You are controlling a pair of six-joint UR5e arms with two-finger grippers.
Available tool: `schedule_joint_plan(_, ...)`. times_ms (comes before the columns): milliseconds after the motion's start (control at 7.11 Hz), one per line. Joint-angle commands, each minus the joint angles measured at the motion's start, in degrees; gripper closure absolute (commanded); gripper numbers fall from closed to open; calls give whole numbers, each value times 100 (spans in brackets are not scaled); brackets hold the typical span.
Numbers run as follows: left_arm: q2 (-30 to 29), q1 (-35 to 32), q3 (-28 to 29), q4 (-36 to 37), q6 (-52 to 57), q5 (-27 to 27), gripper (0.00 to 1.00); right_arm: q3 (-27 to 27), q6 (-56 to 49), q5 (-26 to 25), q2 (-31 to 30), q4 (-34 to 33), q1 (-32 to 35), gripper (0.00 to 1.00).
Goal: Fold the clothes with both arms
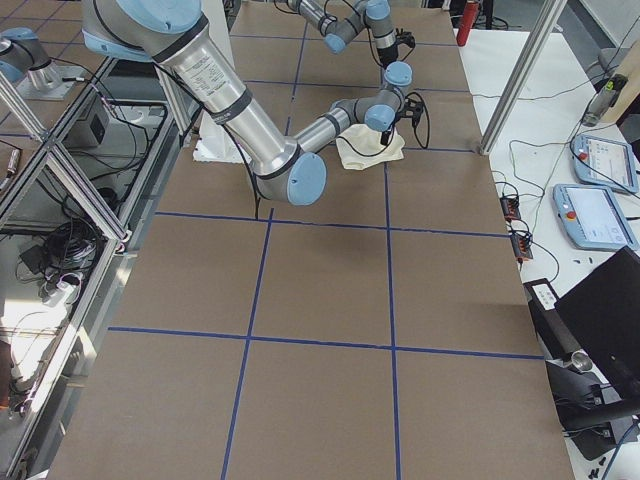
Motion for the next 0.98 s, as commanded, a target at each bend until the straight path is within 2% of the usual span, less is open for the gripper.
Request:
schedule_joint_plan(0, 354, -188, -450, 7, 525, -311, 0, 579, -93, -912, 127, -1205, -714, 0)
schedule_joint_plan(141, 373, -301, -469, 7, 534, -433, 0, 537, -329, -1290, 251, -1525, -944, 0)
schedule_joint_plan(281, 382, -319, -469, 7, 535, -487, 0, 145, -723, -1590, 496, -1615, -1016, 0)
schedule_joint_plan(422, 391, -328, -504, 16, 535, -487, 0, -346, -1127, -1706, 759, -1712, -947, 0)
schedule_joint_plan(844, 637, -337, -741, 16, 535, -583, 0, -1279, -1648, -1848, 1181, -1669, -649, 0)
